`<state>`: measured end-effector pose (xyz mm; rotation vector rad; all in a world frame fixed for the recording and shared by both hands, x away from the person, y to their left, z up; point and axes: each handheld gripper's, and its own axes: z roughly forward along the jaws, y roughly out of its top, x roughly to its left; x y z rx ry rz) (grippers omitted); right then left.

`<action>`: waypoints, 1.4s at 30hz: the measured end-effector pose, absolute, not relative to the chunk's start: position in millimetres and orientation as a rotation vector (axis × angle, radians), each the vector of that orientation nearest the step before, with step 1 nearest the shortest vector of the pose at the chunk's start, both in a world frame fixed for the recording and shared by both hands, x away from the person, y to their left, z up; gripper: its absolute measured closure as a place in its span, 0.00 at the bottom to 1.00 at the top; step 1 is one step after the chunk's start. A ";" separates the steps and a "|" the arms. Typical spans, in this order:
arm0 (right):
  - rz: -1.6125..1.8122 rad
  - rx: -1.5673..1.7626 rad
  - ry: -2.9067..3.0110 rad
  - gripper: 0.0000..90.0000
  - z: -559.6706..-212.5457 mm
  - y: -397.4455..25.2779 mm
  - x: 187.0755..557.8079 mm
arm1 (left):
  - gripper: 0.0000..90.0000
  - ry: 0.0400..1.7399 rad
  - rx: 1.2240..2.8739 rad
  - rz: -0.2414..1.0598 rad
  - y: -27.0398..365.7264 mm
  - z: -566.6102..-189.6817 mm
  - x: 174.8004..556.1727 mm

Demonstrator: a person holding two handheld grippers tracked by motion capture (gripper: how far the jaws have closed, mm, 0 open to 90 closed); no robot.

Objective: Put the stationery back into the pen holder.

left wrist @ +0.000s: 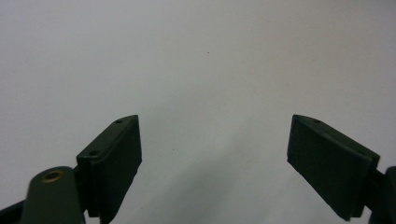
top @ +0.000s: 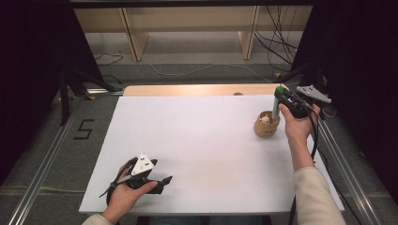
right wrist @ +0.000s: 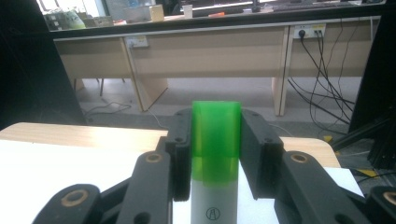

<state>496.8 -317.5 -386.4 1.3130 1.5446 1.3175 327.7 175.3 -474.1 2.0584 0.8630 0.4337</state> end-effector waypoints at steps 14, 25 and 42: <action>1.309 1.327 1.546 0.74 -393.0 -317.5 500.8 | 0.20 0.865 2.059 0.434 175.8 -474.2 327.7; 1.299 1.333 1.559 0.74 -400.4 -315.7 502.5 | 0.20 0.863 2.059 0.432 176.0 -474.0 327.7; 1.292 1.336 1.570 0.74 -401.6 -316.3 501.9 | 0.20 0.862 2.059 0.433 175.7 -474.1 327.6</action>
